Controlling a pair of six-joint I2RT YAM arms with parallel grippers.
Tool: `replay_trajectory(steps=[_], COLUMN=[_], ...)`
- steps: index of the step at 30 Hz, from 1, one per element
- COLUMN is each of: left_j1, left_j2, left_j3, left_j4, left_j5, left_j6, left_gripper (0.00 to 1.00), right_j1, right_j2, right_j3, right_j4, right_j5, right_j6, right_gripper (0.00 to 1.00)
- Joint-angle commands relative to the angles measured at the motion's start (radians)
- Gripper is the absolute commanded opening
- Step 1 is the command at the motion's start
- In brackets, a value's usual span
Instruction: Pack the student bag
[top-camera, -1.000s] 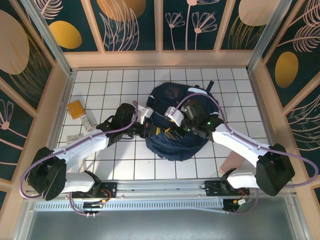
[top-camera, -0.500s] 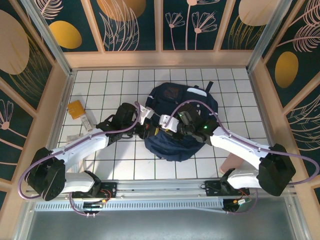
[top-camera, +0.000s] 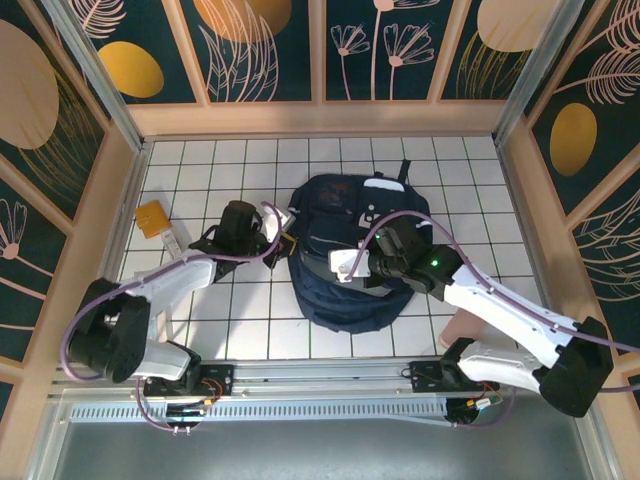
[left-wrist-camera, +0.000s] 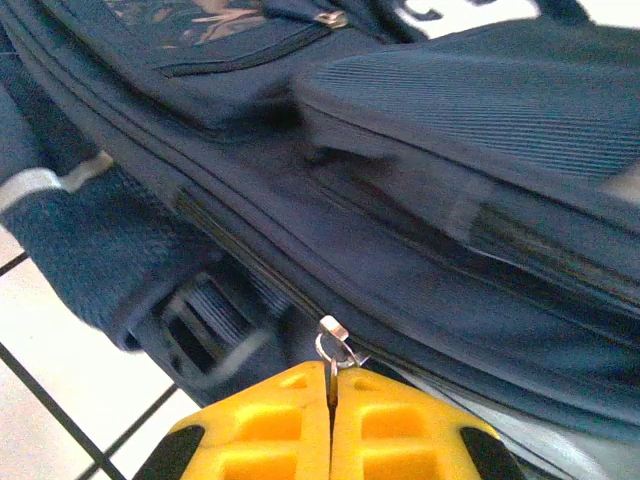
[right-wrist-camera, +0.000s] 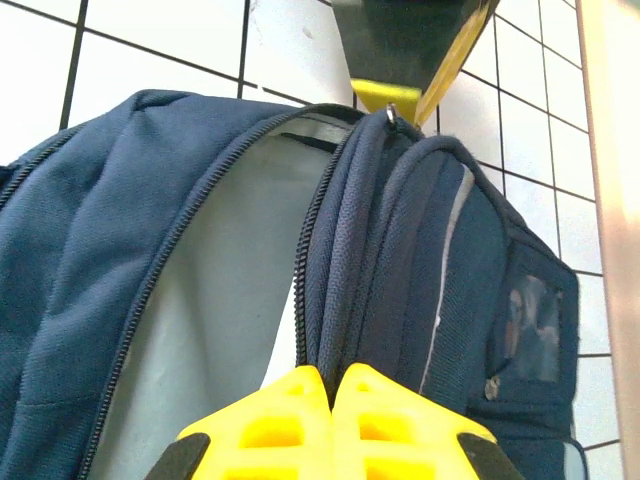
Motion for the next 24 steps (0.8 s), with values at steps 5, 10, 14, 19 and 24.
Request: replay_trajectory(steps=[5, 10, 14, 19, 24], left_j1=[0.029, -0.101, -0.111, -0.139, -0.148], left_j2=[0.133, -0.002, -0.027, -0.063, -0.088], left_j3=[0.162, 0.061, 0.014, 0.004, -0.009], left_j4=[-0.001, 0.141, 0.201, 0.252, 0.234], left_j5=[0.190, 0.137, 0.130, 0.142, 0.124], left_j6=[-0.083, -0.329, -0.504, -0.589, -0.615], left_gripper=[0.00, 0.00, 0.00, 0.00, 0.00], right_j1=[-0.014, 0.068, 0.142, 0.231, 0.262], right_j2=[-0.067, -0.023, -0.003, 0.070, 0.080], right_j3=[-0.039, -0.031, -0.006, 0.050, -0.011], right_j4=[0.062, 0.116, 0.110, 0.054, 0.150], right_j5=[0.105, 0.165, 0.175, 0.196, 0.331], right_j6=[0.128, 0.470, 0.587, 0.693, 0.793], right_gripper=[0.12, 0.60, 0.75, 0.80, 0.81])
